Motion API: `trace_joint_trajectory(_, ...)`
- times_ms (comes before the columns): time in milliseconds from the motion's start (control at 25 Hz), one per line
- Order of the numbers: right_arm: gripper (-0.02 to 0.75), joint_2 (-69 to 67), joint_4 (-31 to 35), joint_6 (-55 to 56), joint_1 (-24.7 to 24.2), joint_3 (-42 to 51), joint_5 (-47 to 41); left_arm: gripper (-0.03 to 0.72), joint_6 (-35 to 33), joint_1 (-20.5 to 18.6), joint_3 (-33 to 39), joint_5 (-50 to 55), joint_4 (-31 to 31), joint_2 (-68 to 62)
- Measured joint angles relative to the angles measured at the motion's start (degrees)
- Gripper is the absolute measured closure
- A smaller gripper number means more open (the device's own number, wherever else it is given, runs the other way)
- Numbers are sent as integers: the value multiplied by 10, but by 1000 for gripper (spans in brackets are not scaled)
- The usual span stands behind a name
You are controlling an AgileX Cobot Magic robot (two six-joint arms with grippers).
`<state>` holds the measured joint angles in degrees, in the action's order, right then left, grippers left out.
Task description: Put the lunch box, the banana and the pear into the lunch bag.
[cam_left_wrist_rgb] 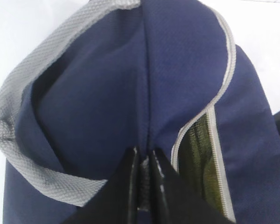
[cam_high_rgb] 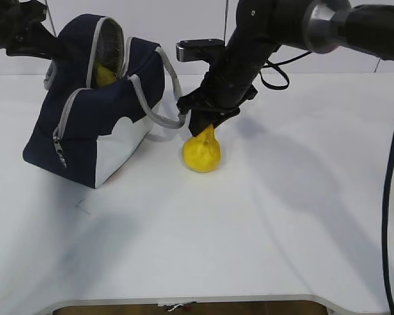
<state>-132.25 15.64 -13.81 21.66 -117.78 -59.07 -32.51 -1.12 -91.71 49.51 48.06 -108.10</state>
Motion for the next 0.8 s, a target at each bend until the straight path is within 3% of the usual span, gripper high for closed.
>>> trace_joint_trajectory(240,472,-4,-10,0,0,-71,-111,671,0,0,0,0,0,0)
trace_joint_trajectory(680,474,38,-35,0,0,-199,-127,675,1,0,0,4,1,0)
trace_joint_trajectory(800,474,49,11,0,0,-223,-121,675,1,0,0,10,10,0)
